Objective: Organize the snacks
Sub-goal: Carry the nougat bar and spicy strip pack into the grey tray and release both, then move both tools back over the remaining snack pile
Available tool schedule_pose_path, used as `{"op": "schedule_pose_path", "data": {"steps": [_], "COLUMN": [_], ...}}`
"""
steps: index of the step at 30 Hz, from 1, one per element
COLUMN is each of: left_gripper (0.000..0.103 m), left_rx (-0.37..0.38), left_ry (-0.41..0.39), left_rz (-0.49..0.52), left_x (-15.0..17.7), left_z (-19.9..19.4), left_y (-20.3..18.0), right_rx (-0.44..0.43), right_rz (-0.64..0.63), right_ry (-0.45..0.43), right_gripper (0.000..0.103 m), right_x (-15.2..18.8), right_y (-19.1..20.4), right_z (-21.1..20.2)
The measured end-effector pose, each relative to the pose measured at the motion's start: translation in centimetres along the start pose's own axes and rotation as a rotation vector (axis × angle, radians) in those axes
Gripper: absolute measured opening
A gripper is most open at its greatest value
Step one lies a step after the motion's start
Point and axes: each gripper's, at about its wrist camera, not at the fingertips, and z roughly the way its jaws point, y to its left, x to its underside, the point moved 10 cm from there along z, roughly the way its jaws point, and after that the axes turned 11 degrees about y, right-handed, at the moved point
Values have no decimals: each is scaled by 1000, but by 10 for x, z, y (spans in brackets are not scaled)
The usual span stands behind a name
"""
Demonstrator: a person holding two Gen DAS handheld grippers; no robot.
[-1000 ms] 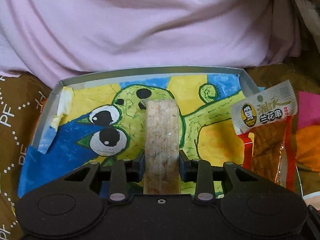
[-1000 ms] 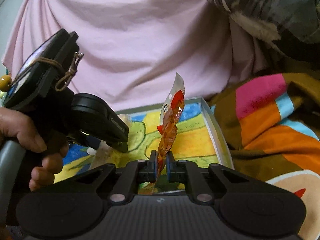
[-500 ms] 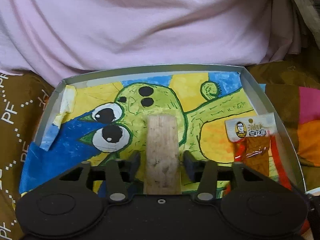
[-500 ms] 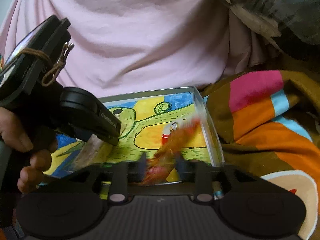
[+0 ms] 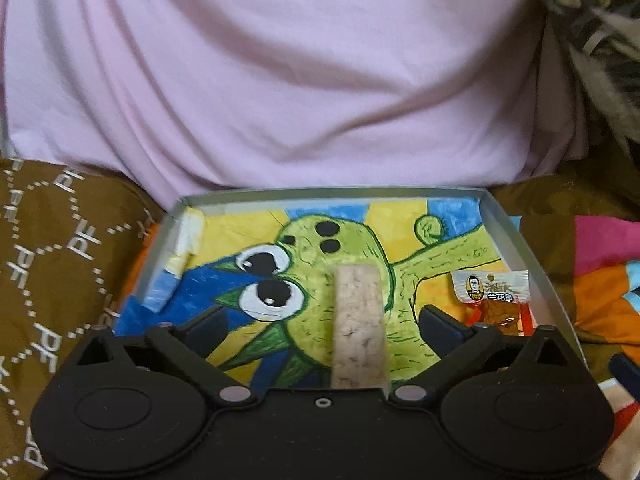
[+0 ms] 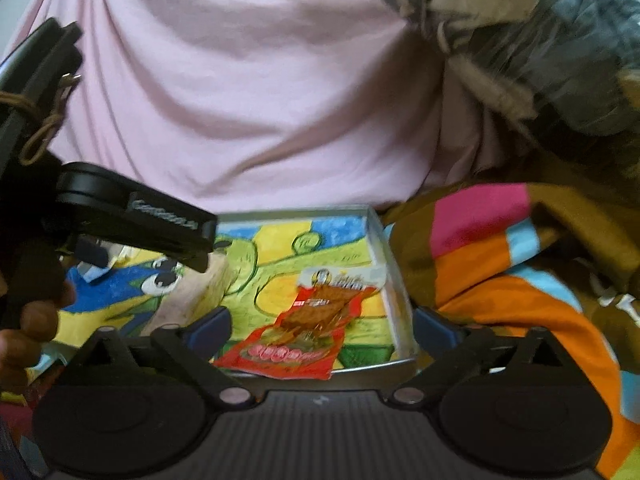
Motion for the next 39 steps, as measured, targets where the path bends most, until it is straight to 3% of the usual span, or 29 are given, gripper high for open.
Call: {"op": "schedule_pose_path", "data": {"steps": [10,18,29,39], "left_gripper": [102,102,102,102], "left_rx": [-12,-18,-28,-29], "left_ry": [-44,-45,-36,75], "left_rz": [58,35,54,11], "left_x": [26,55,113,172], "left_z": [-59,-98,-134,-136], "left_y": [22,47,75,101], "right_rx": [29,22,1,10], "right_rz": [-30,-78,-110,-233], "right_ry": [-139,-193,-112,41], "right_gripper": [103,103,103,103], "right_x": [-3,1,30,72], "right_y": [7,19,33,52], "right_z": [-57,-104,-146,-162]}}
